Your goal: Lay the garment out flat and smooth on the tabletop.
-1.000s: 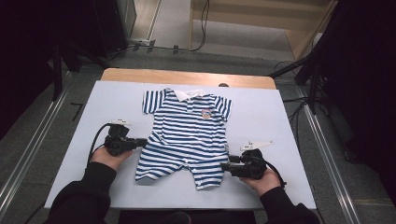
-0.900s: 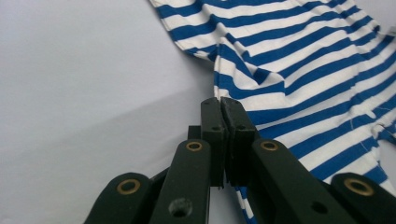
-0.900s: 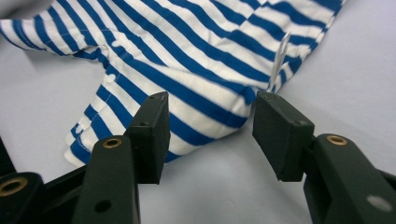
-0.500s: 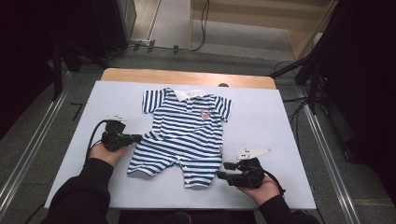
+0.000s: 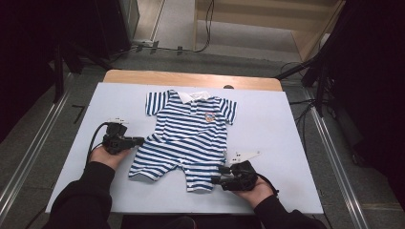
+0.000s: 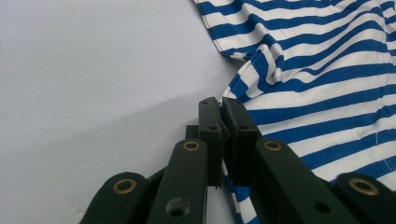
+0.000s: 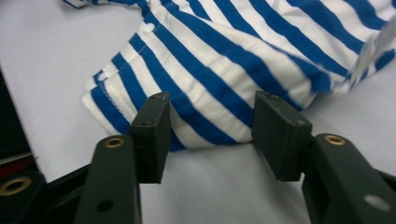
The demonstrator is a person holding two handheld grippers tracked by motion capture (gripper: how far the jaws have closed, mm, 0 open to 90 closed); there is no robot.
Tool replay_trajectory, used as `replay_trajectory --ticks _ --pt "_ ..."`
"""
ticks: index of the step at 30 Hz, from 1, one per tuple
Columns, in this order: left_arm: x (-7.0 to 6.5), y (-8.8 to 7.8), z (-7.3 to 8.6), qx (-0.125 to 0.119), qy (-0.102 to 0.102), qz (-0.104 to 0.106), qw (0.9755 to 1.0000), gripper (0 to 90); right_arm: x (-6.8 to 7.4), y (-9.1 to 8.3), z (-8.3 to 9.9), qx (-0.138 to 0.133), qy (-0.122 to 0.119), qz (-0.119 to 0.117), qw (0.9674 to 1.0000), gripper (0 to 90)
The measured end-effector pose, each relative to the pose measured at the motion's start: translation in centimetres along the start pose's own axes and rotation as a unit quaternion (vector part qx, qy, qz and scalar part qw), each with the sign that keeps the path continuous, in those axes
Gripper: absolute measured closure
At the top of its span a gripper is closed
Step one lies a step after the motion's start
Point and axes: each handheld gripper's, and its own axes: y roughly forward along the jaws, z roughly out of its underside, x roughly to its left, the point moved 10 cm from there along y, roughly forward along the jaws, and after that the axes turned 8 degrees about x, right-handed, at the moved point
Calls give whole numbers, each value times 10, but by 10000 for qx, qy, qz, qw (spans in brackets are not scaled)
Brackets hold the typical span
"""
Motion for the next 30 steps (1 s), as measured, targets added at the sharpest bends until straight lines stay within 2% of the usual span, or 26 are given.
replay_trajectory --ticks 3,4,6,8,10,13,14,15,20,23,26,30 --pt "0 0 0 -4 -1 -5 10000 867 -1 4 -3 -13 -170 202 9997 570" --pt "0 0 0 -4 0 -3 10000 867 -2 5 -3 -7 -210 278 9994 636" --pt "0 0 0 16 19 -4 10000 867 0 8 -3 -19 -251 341 9991 707" --pt "-1 0 0 18 16 0 10000 867 0 10 -4 -23 -345 501 9981 800" --pt "-1 0 0 18 29 -3 10000 867 0 10 -6 98 -257 440 9987 856" --pt "-1 -1 0 -7 4 18 10000 867 -1 8 -9 360 -65 214 9991 873" --pt "-1 0 0 -9 -3 23 10000 866 -1 6 -11 440 89 76 9990 874" --pt "-1 0 0 -11 -3 27 10000 867 0 4 -13 393 97 21 9992 874" --pt "0 0 0 -5 -5 27 10000 844 6 -15 -36 62 17 -138 9999 874" --pt "-1 0 0 -12 -8 25 10000 844 10 -18 -54 7 -48 -286 9996 874" --pt "-1 0 0 -13 -16 34 10000 844 10 -14 -70 29 -122 -306 9995 874" --pt "0 1 1 13 -10 43 10000 843 9 2 -93 202 -163 -384 9989 873"
